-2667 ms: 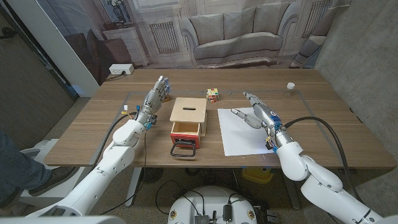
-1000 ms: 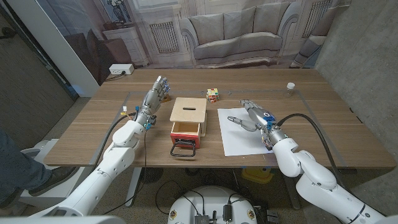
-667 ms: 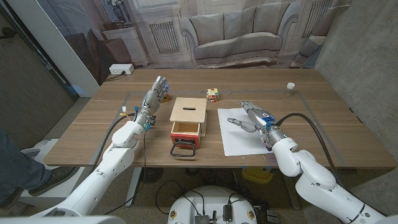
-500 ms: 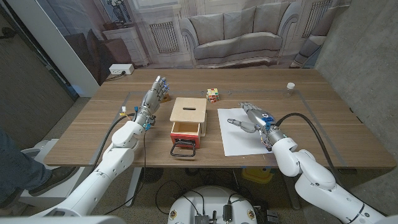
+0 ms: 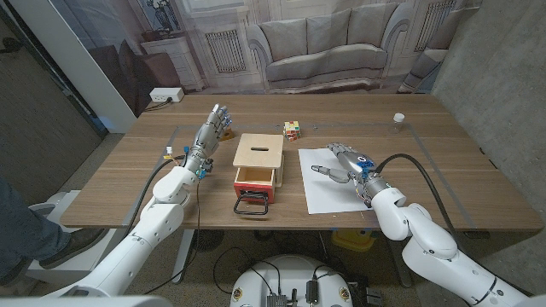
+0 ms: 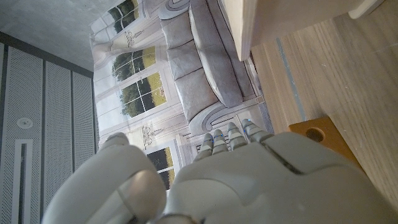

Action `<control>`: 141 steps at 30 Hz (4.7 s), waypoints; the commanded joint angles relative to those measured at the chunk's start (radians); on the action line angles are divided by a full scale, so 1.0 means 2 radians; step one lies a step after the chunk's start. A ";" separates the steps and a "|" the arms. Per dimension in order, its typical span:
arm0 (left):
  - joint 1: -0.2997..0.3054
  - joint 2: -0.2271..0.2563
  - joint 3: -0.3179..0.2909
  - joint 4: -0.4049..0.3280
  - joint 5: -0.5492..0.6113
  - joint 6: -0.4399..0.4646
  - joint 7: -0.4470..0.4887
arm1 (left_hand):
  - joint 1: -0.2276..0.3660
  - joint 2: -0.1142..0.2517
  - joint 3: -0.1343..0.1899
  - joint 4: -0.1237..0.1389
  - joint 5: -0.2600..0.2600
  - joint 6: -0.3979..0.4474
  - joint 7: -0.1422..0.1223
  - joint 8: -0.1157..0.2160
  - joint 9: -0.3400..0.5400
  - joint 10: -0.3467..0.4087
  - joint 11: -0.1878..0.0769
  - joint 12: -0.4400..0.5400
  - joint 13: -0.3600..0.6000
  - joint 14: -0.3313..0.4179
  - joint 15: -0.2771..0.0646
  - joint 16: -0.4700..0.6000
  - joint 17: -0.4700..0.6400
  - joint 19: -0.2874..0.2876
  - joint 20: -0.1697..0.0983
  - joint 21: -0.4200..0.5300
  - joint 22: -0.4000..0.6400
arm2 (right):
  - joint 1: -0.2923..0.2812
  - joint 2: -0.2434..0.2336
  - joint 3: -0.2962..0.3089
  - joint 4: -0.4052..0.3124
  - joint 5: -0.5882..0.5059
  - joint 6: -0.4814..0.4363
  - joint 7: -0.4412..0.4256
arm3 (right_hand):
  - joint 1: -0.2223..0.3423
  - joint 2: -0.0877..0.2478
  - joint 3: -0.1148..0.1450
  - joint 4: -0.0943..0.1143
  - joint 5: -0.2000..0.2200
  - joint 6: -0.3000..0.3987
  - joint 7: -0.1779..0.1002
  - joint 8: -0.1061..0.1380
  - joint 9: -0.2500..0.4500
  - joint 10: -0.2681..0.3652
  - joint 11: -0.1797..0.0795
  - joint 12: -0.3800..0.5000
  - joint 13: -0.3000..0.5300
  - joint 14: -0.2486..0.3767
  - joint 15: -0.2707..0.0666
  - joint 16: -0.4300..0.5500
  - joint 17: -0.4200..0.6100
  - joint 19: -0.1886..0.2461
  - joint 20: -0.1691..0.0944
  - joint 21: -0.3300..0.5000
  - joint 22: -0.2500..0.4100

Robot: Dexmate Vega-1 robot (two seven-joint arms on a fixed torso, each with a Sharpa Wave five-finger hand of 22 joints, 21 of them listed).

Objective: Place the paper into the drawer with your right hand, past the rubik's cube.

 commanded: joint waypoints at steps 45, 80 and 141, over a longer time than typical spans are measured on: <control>0.014 0.006 0.001 -0.012 -0.003 -0.006 0.016 | 0.005 0.006 -0.009 0.000 -0.001 0.008 0.005 0.003 0.002 0.003 0.005 0.002 0.002 0.005 0.003 0.001 0.001 -0.005 -0.039 0.000 0.002 | 0.014 0.010 -0.019 0.040 -0.041 -0.019 0.030 | 0.020 0.000 0.001 -0.017 0.007 -0.024 0.002 -0.007 0.003 -0.006 -0.004 -0.003 0.002 0.002 0.000 -0.002 0.000 0.026 -0.010 -0.010 0.001; 0.005 -0.002 0.004 0.005 -0.005 -0.003 0.006 | 0.006 0.008 -0.013 0.000 -0.001 0.008 0.003 0.002 0.002 0.003 0.002 0.002 0.002 0.005 0.002 0.001 0.001 -0.010 -0.030 -0.001 0.003 | 0.027 0.029 -0.027 0.051 -0.093 -0.034 0.078 | 0.046 -0.027 -0.011 -0.040 0.025 -0.036 0.000 -0.004 0.004 -0.012 -0.007 -0.002 0.003 0.020 0.020 0.001 0.001 0.119 0.087 -0.004 0.000; -0.001 -0.019 -0.001 0.015 0.006 0.002 0.000 | 0.008 0.011 -0.020 0.000 -0.002 0.009 0.001 0.002 0.002 0.003 0.000 0.001 0.002 0.004 0.002 0.000 0.001 -0.013 -0.026 0.000 0.003 | 0.032 0.037 -0.035 0.073 -0.115 -0.035 0.070 | 0.228 0.006 0.038 -0.094 0.047 0.048 -0.022 0.016 0.006 0.069 -0.026 0.019 0.003 0.116 -0.048 0.010 0.001 0.238 0.005 -0.012 0.002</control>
